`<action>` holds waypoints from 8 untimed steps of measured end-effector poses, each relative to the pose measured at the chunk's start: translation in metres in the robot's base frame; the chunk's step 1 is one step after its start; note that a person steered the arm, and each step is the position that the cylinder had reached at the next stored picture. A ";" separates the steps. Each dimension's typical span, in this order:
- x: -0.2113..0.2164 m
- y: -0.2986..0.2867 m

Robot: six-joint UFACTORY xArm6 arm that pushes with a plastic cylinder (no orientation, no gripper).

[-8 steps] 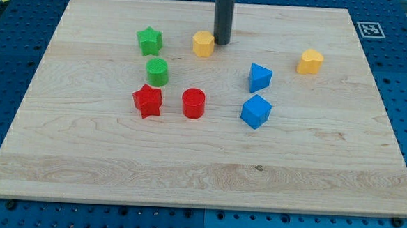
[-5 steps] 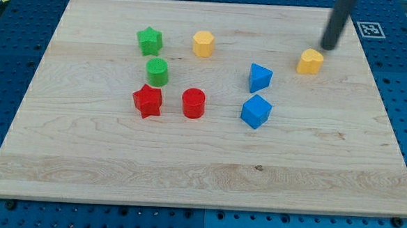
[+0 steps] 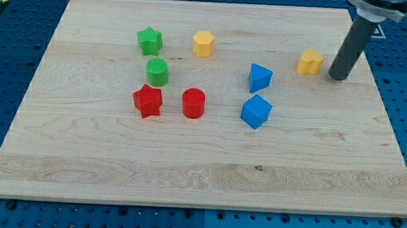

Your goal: Slide the yellow heart towards yellow hexagon

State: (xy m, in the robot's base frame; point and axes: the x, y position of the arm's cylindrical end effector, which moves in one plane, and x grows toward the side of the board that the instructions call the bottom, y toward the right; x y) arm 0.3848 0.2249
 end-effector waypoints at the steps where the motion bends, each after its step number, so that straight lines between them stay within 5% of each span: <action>1: -0.016 0.000; 8: -0.019 -0.046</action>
State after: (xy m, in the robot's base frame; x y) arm 0.3660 0.1790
